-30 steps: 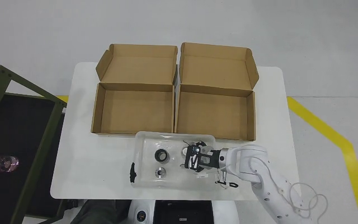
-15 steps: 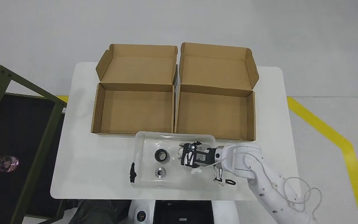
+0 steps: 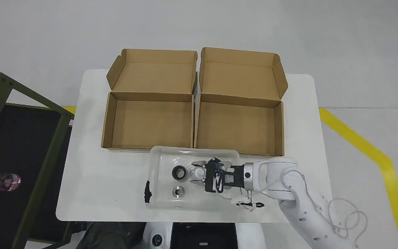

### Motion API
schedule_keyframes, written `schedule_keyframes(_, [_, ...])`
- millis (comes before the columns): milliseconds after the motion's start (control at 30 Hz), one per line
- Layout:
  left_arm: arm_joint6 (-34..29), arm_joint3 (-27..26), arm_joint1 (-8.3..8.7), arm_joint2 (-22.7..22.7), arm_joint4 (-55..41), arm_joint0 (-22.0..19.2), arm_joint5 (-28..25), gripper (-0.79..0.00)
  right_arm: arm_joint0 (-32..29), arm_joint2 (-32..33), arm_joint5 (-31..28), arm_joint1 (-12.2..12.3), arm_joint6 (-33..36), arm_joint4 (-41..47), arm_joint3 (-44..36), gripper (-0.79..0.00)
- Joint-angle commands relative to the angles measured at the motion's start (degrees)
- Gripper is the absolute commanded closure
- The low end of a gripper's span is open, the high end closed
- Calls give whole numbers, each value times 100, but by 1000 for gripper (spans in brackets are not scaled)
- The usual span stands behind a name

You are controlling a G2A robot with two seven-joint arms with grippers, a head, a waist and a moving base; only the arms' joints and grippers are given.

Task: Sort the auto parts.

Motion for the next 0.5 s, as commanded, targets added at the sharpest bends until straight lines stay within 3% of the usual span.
schedule_keyframes(0, [0,0,0,0,0,0,0,-785,-30,71,-44,17,-144,89,-99,0])
schedule_keyframes(467, [0,0,0,0,0,0,0,-785,-94,409,-4,99,-657,443,-697,0])
